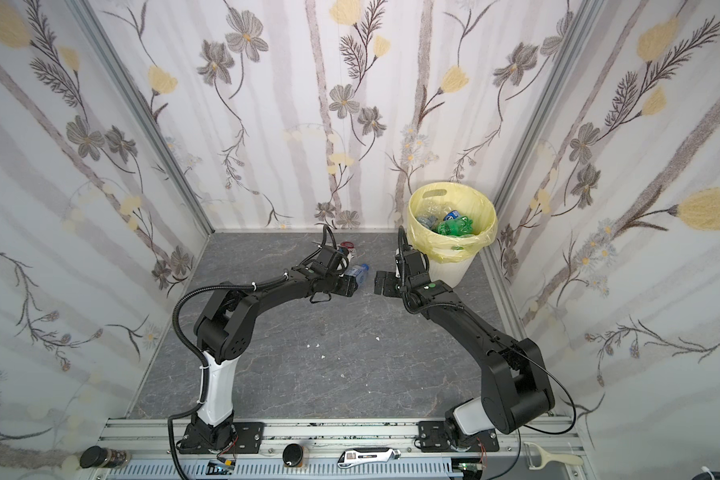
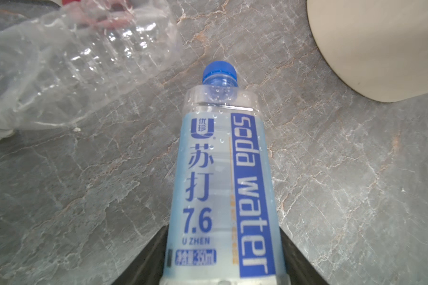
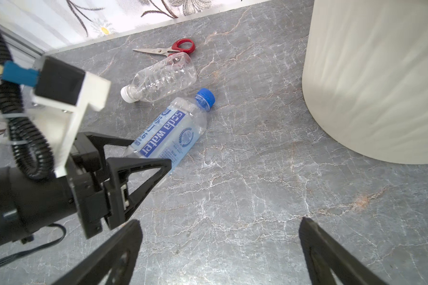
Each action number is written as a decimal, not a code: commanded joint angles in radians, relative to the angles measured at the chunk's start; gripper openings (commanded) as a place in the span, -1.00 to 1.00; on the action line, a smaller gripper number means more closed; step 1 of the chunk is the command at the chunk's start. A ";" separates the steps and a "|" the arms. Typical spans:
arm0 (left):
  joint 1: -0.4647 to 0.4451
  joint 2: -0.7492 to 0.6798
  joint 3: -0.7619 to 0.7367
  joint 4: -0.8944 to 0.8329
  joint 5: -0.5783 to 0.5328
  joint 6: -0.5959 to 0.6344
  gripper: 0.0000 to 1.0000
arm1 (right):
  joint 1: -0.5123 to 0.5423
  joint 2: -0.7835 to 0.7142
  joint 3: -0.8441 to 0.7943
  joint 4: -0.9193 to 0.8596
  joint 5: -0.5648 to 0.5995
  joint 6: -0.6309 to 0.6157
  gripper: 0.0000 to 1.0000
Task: Throw the plastic bottles in the bin
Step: 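Grasp the soda water bottle's body with the left gripper and lift it, then close the right gripper on the soda water bottle's neck beside the left gripper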
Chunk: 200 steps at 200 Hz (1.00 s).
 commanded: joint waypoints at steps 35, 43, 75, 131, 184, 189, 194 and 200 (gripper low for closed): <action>0.037 -0.091 -0.143 0.114 0.060 -0.077 0.28 | 0.001 0.056 -0.008 0.104 -0.059 0.061 0.99; 0.038 -0.095 -0.153 0.118 0.069 -0.092 0.27 | 0.000 0.064 -0.010 0.113 -0.068 0.069 0.99; 0.036 -0.116 -0.233 0.171 0.099 -0.153 0.26 | 0.003 0.089 -0.015 0.146 -0.105 0.097 0.99; 0.022 -0.116 -0.241 0.183 0.019 -0.145 0.77 | 0.003 0.092 -0.025 0.154 -0.117 0.099 0.99; 0.019 -0.072 -0.176 0.179 -0.020 -0.149 0.83 | 0.003 0.080 -0.046 0.166 -0.125 0.109 0.99; 0.017 -0.069 -0.176 0.179 -0.020 -0.151 0.80 | 0.003 0.078 -0.047 0.164 -0.126 0.108 0.99; 0.015 -0.067 -0.178 0.179 -0.021 -0.150 0.77 | 0.003 0.075 -0.048 0.162 -0.125 0.107 0.99; 0.011 -0.068 -0.180 0.179 -0.024 -0.147 0.74 | 0.002 0.071 -0.050 0.162 -0.122 0.106 0.99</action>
